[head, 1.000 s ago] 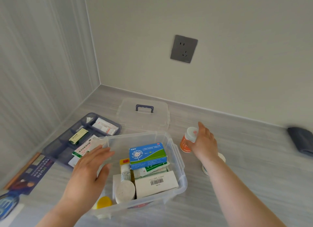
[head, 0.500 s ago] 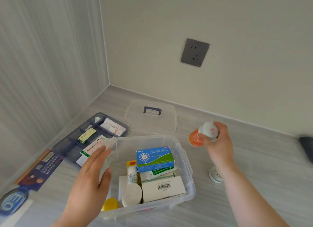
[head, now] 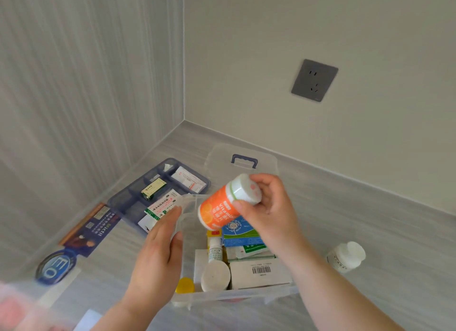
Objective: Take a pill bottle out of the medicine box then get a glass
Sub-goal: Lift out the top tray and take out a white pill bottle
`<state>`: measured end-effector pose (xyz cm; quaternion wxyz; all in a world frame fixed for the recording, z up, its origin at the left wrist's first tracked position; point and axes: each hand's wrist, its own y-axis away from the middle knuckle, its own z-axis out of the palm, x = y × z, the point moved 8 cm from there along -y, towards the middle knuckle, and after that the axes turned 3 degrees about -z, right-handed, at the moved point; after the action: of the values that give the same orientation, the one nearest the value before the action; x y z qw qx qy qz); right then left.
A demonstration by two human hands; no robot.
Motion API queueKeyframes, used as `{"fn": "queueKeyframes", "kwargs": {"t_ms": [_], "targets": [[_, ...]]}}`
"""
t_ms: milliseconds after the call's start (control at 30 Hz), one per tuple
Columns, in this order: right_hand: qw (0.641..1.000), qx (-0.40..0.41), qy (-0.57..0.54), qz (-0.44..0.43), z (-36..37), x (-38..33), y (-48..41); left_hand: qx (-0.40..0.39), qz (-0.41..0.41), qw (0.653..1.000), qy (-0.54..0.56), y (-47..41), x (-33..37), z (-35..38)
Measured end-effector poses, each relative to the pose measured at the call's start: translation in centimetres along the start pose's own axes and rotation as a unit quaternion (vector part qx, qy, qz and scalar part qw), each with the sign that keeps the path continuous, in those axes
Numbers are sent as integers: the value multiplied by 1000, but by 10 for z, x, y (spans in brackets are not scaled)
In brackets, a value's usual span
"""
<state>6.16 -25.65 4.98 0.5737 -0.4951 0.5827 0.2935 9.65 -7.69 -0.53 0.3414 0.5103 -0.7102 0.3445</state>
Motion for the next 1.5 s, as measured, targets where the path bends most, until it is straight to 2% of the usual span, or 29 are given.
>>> {"fn": "queueKeyframes", "kwargs": {"t_ms": [167, 333, 533, 733, 900, 1133, 1167, 1200, 1300, 1367, 1433, 1500], "targets": [[992, -80, 67, 68, 44, 35, -1, 1, 7, 1000, 18, 0, 1, -2], [967, -134, 184, 118, 67, 55, -1, 2, 3, 1000, 19, 0, -1, -2], [911, -246, 289, 159, 92, 71, 5, 7, 2, 1000, 17, -2, -3, -2], [881, -256, 364, 161, 93, 78, -3, -7, 6, 1000, 10, -2, -4, 0], [773, -298, 558, 44, 106, 79, -9, -1, 19, 1000, 13, -2, 0, -1], [620, -351, 693, -110, 129, 78, -8, -10, 22, 1000, 11, -2, 0, 0], [620, -358, 687, -125, 131, 76, -7, -11, 23, 1000, 15, -3, -1, 0], [640, -357, 669, -123, 130, 74, -8, -12, 23, 999, 19, -3, -1, 0], [764, -304, 561, -97, 114, 51, -14, -9, 22, 999, 26, -5, -4, -1], [830, -253, 484, -110, 95, 32, -14, -9, 19, 999, 29, -6, -6, -2], [868, -193, 438, -132, 69, 16, -13, -12, 16, 999, 36, -6, -8, -2], [880, -122, 439, -136, 34, 9, -17, -17, 16, 999, 41, -6, -9, 0]]}}
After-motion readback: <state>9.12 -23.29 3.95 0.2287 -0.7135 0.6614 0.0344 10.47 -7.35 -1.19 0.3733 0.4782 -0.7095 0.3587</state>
